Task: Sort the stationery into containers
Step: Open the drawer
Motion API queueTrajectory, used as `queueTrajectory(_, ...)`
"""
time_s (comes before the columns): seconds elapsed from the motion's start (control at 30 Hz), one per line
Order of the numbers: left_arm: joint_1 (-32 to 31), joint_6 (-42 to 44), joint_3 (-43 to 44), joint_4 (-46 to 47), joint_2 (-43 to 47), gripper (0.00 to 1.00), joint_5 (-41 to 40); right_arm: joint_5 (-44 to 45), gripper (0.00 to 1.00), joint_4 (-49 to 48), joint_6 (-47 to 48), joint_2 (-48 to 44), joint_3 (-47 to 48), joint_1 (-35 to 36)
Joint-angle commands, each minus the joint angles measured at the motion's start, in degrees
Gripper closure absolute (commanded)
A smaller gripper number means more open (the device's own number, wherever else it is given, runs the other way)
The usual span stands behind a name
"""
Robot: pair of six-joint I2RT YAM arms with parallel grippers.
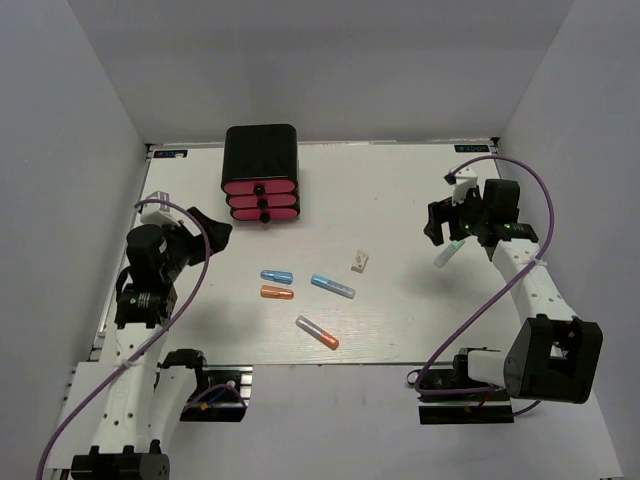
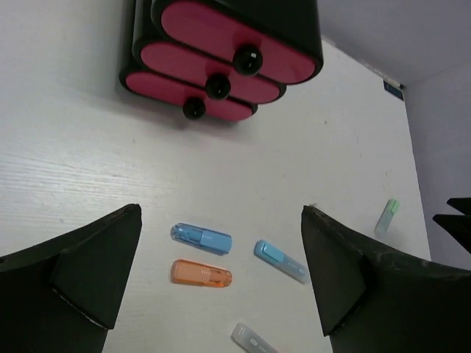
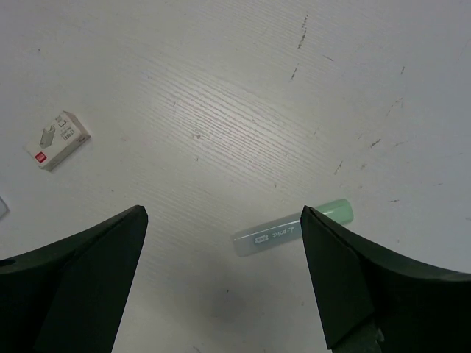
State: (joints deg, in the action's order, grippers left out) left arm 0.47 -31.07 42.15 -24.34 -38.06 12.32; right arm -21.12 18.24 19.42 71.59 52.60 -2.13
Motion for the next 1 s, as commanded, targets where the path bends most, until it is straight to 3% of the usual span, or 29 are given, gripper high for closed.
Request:
queueTrajectory(0.0, -0.46, -1.1, -0.75, 2.1, -1.39, 0.0, 4.73, -1.37, 0.1, 0.74, 2.72, -1.72, 0.05, 0.02)
queueTrajectory(0.13, -0.47, -1.63, -1.9, 4.9, -2.54, 0.07, 6.04, -3.92, 0.1, 3.28, 7.63, -1.72, 0.05, -0.07)
queueTrajectory(0.23, -0.47, -1.63, -2.95, 6.75, -4.2, 0.27, 7.8, -10.23, 0.1, 5.92, 14.39, -2.33, -0.12, -0.07)
queueTrajectory(0.27, -0.47, -2.23, -3.47, 8.06, -4.82, 0.36, 7.81, -13.99, 0.1, 7.84, 16.51, -2.94, -0.13, -0.07)
queueTrajectory(0.3, -0.47, -2.24, -4.09, 8.86, -5.44, 0.51, 8.77, -14.55, 0.1, 8.82, 18.09, -3.38, -0.22, -0.07)
queueTrajectory(0.37, -1.0, -2.24, -4.96, 11.75, -7.45, 0.64, 10.26, -17.26, 0.1, 8.04, 17.32, -3.56, -1.36, 0.11)
queueTrajectory(0.4, -1.0, -2.24, -5.58, 12.64, -8.33, 0.72, 11.05, -17.98, 0.17, 8.04, 17.49, -3.39, -1.01, 0.2)
queueTrajectory(0.47, -1.0, -2.77, -5.59, 15.09, -10.27, 0.72, 11.67, -20.08, 0.42, 7.6, 16.62, -3.13, -1.01, 0.28)
queueTrajectory(0.53, -1.0, -2.77, -5.59, 16.33, -13.52, 0.49, 12.21, -20.71, 0.6, 7.16, 15.57, -2.51, -1.09, 0.29)
queueTrajectory(0.6, -1.0, -2.77, -5.59, 18.79, -15.71, 0.36, 12.73, -20.97, 0.56, 5.32, 14.51, -2.42, -1.97, 0.37)
queueTrajectory(0.63, -1.0, -2.77, -5.07, 19.58, -18.16, 0.32, 13.25, -20.97, 0.45, 4.27, 14.16, -2.6, -2.5, 0.37)
queueTrajectory(0.7, -1.0, -2.24, -3.57, 21.95, -20.98, 0.27, 13.96, -21.24, 0.44, 3.47, 14.07, -2.69, -3.11, 0.46)
queueTrajectory(0.83, -1.52, -1.19, 0.9, 25.21, -29.16, 0.27, 15.1, -21.5, 0.4, 1.71, 13.36, -2.34, -3.82, 0.46)
queueTrajectory(0.97, -2.75, 1.0, 7.13, 25.83, -37.33, 0.33, 13.97, -21.76, 0.39, 0.13, 12.22, -1.89, -3.82, 0.64)
